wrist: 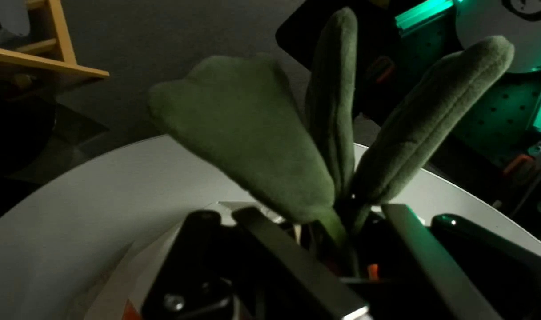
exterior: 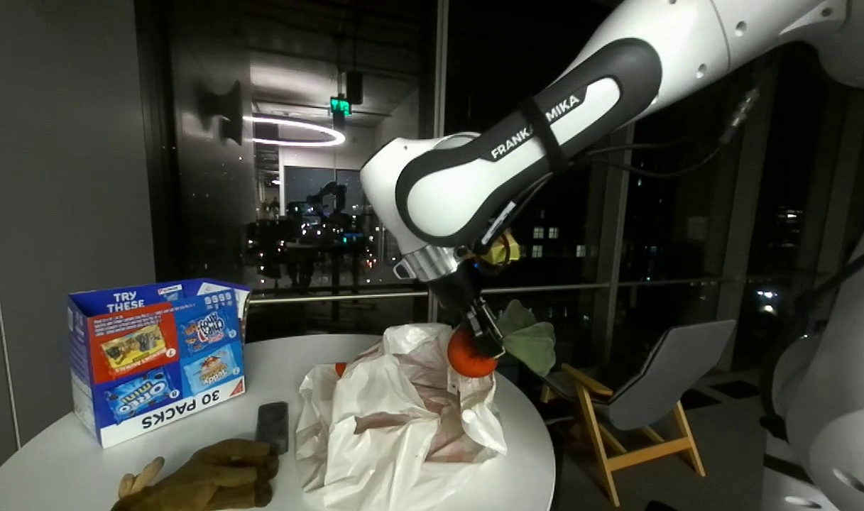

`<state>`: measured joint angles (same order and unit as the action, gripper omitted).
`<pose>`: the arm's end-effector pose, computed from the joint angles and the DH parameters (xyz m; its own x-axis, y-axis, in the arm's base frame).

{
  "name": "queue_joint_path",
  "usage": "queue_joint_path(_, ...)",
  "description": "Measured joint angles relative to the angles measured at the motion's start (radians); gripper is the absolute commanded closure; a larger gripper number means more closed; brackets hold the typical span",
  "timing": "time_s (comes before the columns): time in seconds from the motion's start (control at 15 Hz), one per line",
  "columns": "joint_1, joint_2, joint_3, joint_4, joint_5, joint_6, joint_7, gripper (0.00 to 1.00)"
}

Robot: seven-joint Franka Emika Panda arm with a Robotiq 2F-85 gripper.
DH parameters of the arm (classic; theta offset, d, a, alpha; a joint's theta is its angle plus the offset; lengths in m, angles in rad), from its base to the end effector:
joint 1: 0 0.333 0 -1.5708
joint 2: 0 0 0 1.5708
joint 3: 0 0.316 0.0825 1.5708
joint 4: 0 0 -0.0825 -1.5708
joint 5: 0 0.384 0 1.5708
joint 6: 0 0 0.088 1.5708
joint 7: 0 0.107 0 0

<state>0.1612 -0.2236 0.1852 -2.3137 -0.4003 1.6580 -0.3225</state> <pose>0.4113 0.1089 0.4132 0.6473 0.5518 -0.5258 0.7301 -0.6471 0.2196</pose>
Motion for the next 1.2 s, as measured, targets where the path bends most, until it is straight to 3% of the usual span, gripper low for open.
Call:
queue_joint_path(0.53, 0.047, 0.117, 0.066, 0.000, -0.344, 0.095, 0.224, 0.95)
queue_joint_path(0.87, 0.056, 0.189, 0.066, 0.003, -0.371, 0.155, 0.236, 0.94)
queue_joint_path(1.2, 0.051, 0.263, 0.044, 0.006, -0.371, 0.377, 0.238, 0.95)
